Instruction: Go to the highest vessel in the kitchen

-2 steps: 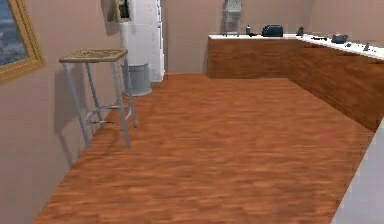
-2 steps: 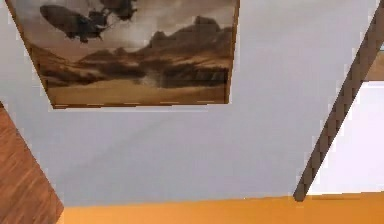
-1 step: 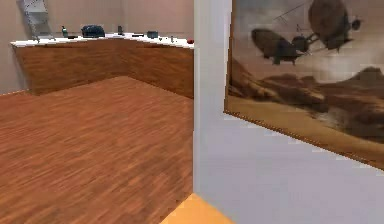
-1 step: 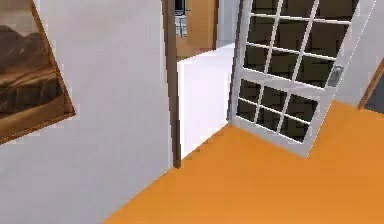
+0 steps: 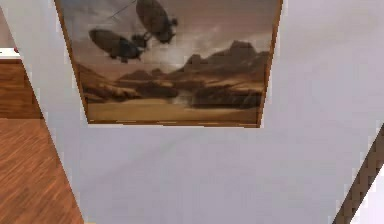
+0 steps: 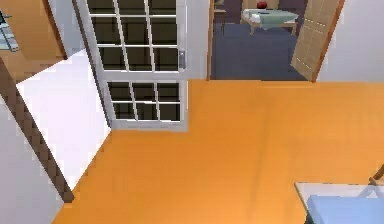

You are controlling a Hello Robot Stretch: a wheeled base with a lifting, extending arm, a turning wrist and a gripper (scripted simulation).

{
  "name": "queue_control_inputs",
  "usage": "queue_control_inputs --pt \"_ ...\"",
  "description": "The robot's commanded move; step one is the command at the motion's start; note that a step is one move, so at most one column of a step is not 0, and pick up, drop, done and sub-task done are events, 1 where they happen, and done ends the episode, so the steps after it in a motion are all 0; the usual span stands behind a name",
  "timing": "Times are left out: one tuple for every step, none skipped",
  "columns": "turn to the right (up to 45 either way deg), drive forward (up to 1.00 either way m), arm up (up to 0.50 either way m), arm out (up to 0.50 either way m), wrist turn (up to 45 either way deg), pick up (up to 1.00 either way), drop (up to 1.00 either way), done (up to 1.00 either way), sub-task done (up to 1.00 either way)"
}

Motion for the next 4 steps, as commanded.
queue_control_inputs --pt "0.0 0.10 0.00 0.00 0.0 0.00 0.00 0.00 0.00" --pt "-45.0 0.00 0.00 0.00 0.0 0.00 0.00 0.00 0.00" --pt "-30.0 0.00 0.00 0.00 0.0 0.00 0.00 0.00 0.00" --pt "-3.0 0.00 0.00 0.00 0.0 0.00 0.00 0.00 0.00"
